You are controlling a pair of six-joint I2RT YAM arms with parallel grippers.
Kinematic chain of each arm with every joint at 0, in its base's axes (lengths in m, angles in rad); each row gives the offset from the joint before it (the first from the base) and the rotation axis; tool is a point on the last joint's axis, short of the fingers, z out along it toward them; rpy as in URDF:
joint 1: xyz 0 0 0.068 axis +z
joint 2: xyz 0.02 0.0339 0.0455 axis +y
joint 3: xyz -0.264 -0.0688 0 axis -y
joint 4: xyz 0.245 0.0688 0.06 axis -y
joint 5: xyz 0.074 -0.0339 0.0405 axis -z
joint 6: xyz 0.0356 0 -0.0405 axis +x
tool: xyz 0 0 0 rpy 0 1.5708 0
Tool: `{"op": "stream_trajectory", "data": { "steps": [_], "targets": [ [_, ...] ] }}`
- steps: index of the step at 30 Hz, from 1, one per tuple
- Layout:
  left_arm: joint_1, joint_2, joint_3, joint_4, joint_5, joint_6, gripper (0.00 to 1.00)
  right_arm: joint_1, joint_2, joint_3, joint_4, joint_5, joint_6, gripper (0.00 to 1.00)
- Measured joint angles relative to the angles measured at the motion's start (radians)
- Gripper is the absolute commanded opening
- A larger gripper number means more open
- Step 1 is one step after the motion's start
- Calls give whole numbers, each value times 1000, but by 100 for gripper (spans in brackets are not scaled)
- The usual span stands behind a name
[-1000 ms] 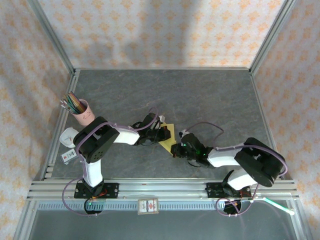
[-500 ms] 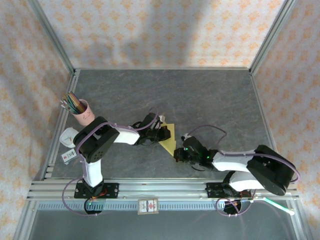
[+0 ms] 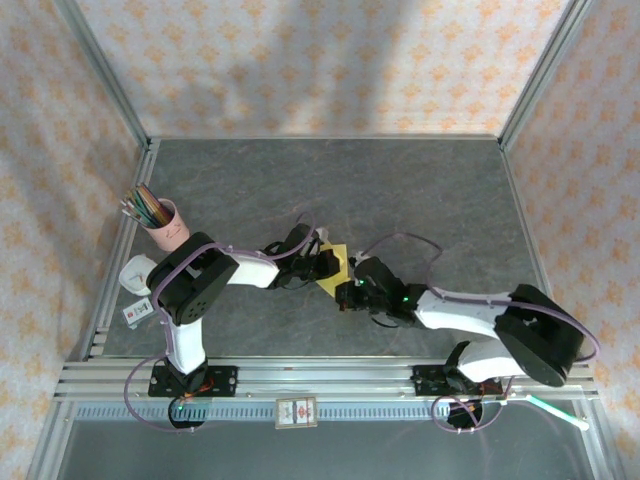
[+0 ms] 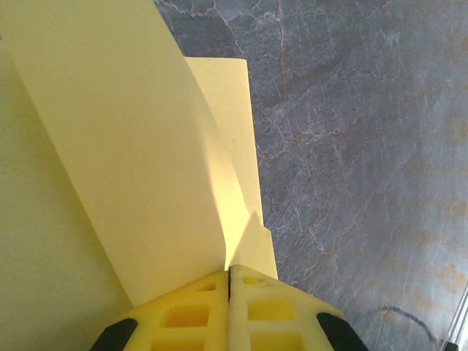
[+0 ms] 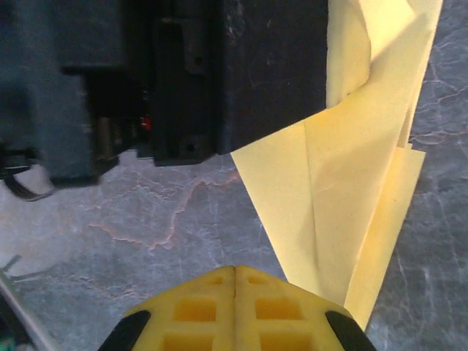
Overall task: Fold a paper plane with a square sheet of paper (pick it up from the middle)
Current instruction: Fourth fold the wing at the center of the table.
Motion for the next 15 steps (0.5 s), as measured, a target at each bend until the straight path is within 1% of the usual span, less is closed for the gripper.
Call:
{"op": "stream_trajectory", "data": {
  "steps": [4,7,15],
  "targets": [
    [0,0,0,0,0,0,0,0,85,14,-3,-4,-21,0],
    [0,0,1,-2,-1,0,0,-3,109,13,-9,-4,-32,0],
    [0,0,1,-2,-3,1,0,-14,74,-36,12,-7,-34,0]
  ]
}}
